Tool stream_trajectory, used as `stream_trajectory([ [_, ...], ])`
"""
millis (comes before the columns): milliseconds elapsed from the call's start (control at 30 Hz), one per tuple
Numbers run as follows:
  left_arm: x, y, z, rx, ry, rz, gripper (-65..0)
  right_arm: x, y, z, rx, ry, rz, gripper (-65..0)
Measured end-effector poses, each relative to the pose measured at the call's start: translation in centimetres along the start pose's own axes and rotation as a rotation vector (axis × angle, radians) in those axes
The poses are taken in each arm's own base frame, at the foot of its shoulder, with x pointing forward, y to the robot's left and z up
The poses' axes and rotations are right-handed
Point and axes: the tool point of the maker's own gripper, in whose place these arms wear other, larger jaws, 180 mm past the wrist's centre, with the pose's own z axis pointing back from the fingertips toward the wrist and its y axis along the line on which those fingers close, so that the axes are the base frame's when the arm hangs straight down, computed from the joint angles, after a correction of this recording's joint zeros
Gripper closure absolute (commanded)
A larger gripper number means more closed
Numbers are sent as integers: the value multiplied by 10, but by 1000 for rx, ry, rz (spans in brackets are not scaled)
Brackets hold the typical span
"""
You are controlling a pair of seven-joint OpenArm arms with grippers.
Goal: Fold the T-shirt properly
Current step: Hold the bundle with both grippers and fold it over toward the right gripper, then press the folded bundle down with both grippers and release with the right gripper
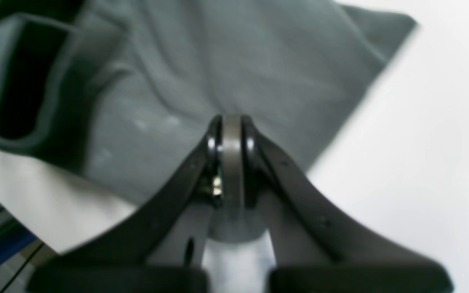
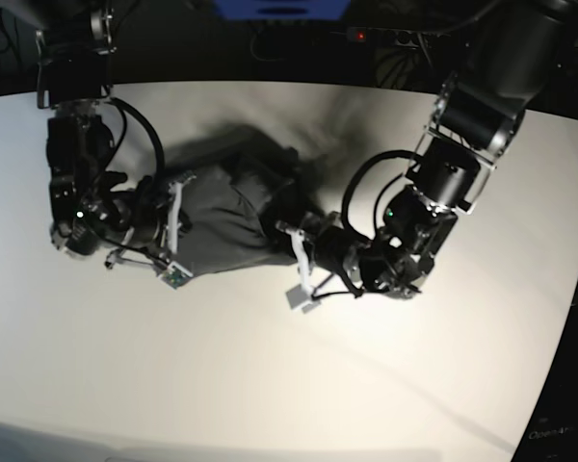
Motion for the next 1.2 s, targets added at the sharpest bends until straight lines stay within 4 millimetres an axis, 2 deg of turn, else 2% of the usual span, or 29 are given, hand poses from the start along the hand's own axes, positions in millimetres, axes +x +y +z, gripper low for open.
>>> stream_trajectory([
  [200,21,5,10,18,-69,-6,-26,-6,15,-7,35,-34,-16,-6],
  [333,39,12,16,30,-133,13,-26,-19,29,-12,65,-34,-35,-6],
  [467,45,10,5,24,-171,40,-26,-28,42,-17,91,-46,-53,-3],
  [567,51,7,-2,51,-173,-2,-27,-37,52,-19,112,-43,-67,-3],
  [733,71,-17,-23,67,-178,-100,-29,-43,64,-22,135,-47,-81,-3],
  [833,84,-26,-31,72,-195,-131,-29,-39,76,-25,157,-68,-99,-3],
  [1000,117,-22,-33,107,-268,-117,-29,-31,93,-30,196,-83,-118,-3],
  [1100,119,-21,-35,106,-295,-110,-29,-27,104,-30,208,-86,-105,-3],
  [1200,118,-24,-38,97,-303,-104,-28,-10,111,-24,212,-128,-89,-3],
])
